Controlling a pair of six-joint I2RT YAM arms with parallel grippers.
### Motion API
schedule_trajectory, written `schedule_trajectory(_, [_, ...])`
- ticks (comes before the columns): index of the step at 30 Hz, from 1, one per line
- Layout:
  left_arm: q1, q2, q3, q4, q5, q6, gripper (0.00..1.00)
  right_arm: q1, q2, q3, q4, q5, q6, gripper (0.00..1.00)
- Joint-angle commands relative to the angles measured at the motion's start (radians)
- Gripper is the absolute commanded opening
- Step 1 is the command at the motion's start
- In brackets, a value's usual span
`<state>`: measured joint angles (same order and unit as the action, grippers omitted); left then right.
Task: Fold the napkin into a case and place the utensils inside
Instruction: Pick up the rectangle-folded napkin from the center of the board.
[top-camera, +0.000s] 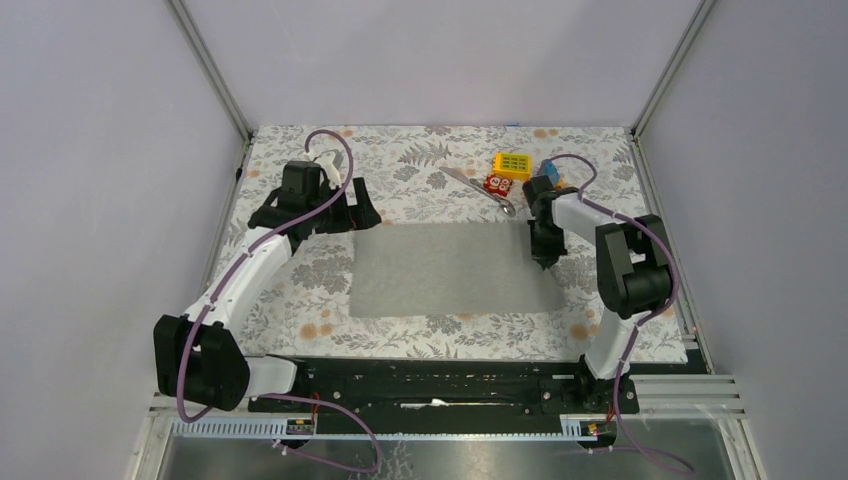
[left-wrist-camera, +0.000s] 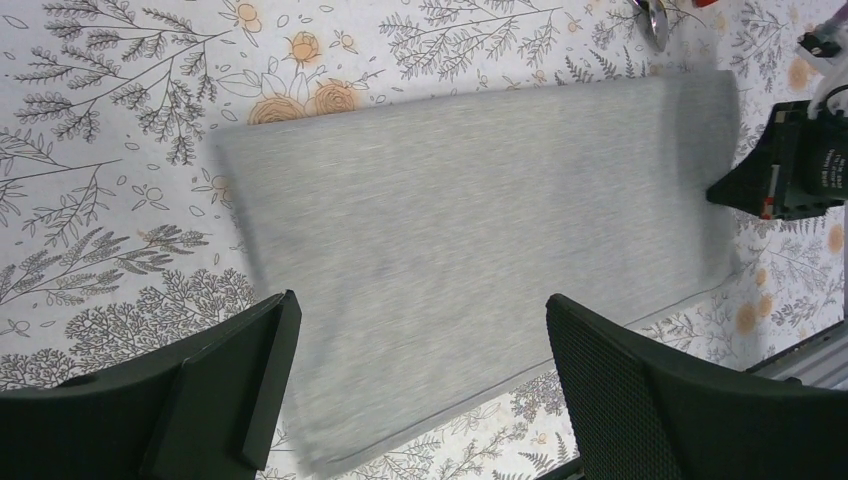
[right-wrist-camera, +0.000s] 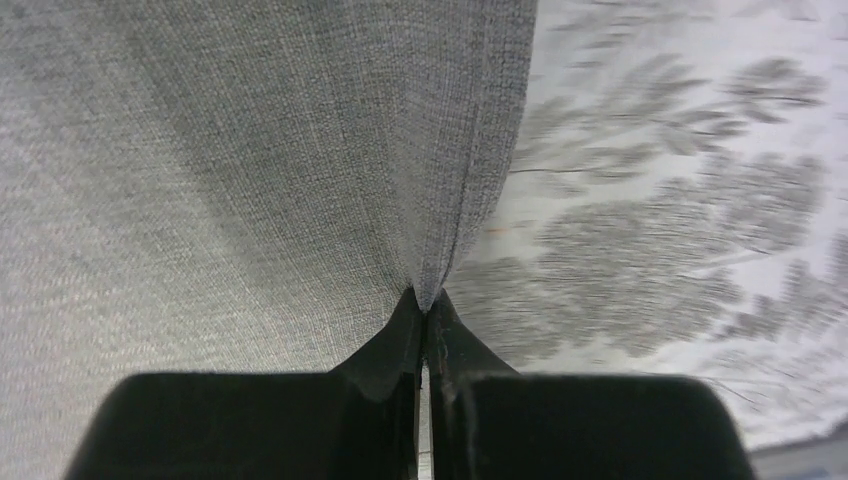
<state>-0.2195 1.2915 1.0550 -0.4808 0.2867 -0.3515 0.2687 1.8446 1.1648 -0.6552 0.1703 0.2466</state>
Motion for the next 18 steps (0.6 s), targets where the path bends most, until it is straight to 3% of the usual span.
schedule_trajectory(1, [0.002, -0.029, 0.000, 0.035, -0.005, -0.004, 0.99, -0.068, -0.043, 0.013, -0.089, 0.278, -0.068, 0.00])
schedule_trajectory(5, [0.002, -0.048, 0.002, 0.005, -0.002, -0.023, 0.99, -0.079, -0.071, 0.051, -0.098, 0.373, -0.098, 0.00])
schedule_trajectory(8, [0.003, -0.071, -0.008, -0.029, 0.000, -0.055, 0.99, -0.059, -0.105, 0.057, -0.079, 0.336, -0.132, 0.00])
schedule_trajectory(11, [0.005, -0.122, -0.090, -0.011, -0.011, -0.112, 0.99, 0.039, -0.145, 0.043, -0.047, 0.295, -0.156, 0.00])
schedule_trajectory(18, [0.014, -0.195, -0.258, 0.031, -0.040, -0.205, 0.99, 0.269, -0.058, 0.179, -0.182, 0.122, -0.067, 0.00])
